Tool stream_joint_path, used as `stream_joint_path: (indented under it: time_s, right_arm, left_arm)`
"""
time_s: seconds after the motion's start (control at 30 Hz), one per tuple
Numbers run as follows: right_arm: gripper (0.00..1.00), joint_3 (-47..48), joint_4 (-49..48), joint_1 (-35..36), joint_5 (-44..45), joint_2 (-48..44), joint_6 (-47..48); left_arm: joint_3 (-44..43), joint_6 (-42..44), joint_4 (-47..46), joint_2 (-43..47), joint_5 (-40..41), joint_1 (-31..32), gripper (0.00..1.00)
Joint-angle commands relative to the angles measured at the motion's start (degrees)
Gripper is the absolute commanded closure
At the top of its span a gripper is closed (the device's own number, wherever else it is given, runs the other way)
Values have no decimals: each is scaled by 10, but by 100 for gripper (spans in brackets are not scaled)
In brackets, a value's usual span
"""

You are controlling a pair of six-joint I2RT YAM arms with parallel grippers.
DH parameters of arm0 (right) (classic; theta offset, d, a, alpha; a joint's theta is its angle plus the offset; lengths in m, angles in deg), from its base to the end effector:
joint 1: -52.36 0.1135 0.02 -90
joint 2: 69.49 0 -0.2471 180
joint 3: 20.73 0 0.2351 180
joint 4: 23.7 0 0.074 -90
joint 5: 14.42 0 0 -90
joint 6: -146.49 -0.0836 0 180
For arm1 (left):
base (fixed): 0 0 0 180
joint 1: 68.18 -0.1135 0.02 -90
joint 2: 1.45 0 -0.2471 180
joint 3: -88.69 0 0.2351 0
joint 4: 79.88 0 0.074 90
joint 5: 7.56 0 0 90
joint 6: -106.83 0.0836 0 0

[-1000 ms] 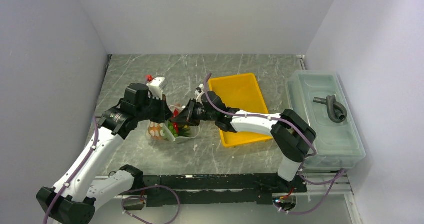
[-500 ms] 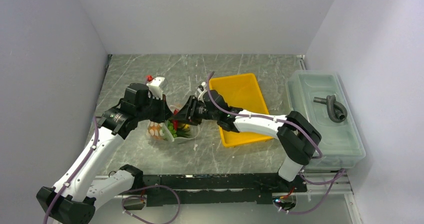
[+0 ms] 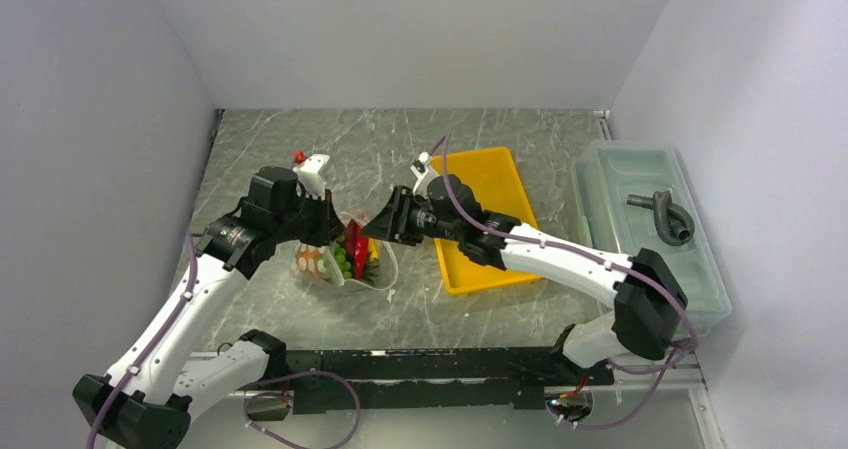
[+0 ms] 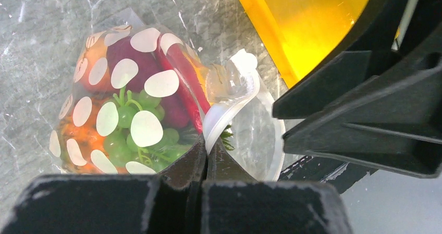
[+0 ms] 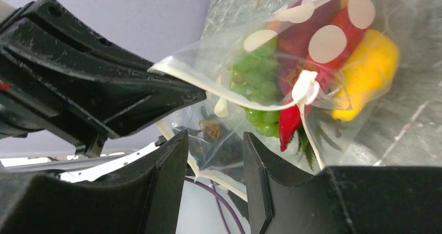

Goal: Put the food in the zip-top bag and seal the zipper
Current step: Place the fake vegetable in the zipper food storage bag, then zip the zipper food storage bag at the center of the board.

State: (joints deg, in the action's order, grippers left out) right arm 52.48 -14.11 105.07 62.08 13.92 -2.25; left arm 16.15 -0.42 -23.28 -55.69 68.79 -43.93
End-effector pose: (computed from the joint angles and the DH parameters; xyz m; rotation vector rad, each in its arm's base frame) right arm 0.2081 0.3055 0.2648 -0.0677 2.2276 1.4382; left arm 0.1931 -0.1086 0.2916 0.2730 2.2835 -0.6511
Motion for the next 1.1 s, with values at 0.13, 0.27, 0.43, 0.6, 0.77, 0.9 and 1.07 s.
stream_joint_path:
  time_s: [0.13, 0.27, 0.43, 0.6, 0.77, 0.9, 1.07]
  right_arm:
    - [53, 30, 126, 1, 74, -80, 130]
    - [53, 40, 155, 1, 89, -99, 203]
    - [52, 38, 177, 1, 120, -141, 305]
    - [50, 18, 184, 1, 108, -186, 414]
    - [48, -1, 190, 2, 80, -216, 506]
    - [47, -16, 191, 1, 29, -234, 568]
    - [46, -33, 205, 2, -59, -266, 658]
  left_arm:
    - [-5, 4, -12, 1, -1, 2, 100]
    - [-5, 5, -14, 0, -7, 1, 100]
    - [-6, 10, -13, -1, -23, 2, 100]
    - [-6, 19, -15, 0, -45, 2, 100]
    - [-5, 32, -19, 1, -85, 2, 100]
    - [-6, 47, -18, 0, -125, 2, 100]
    - [-13, 72, -10, -1, -160, 2, 100]
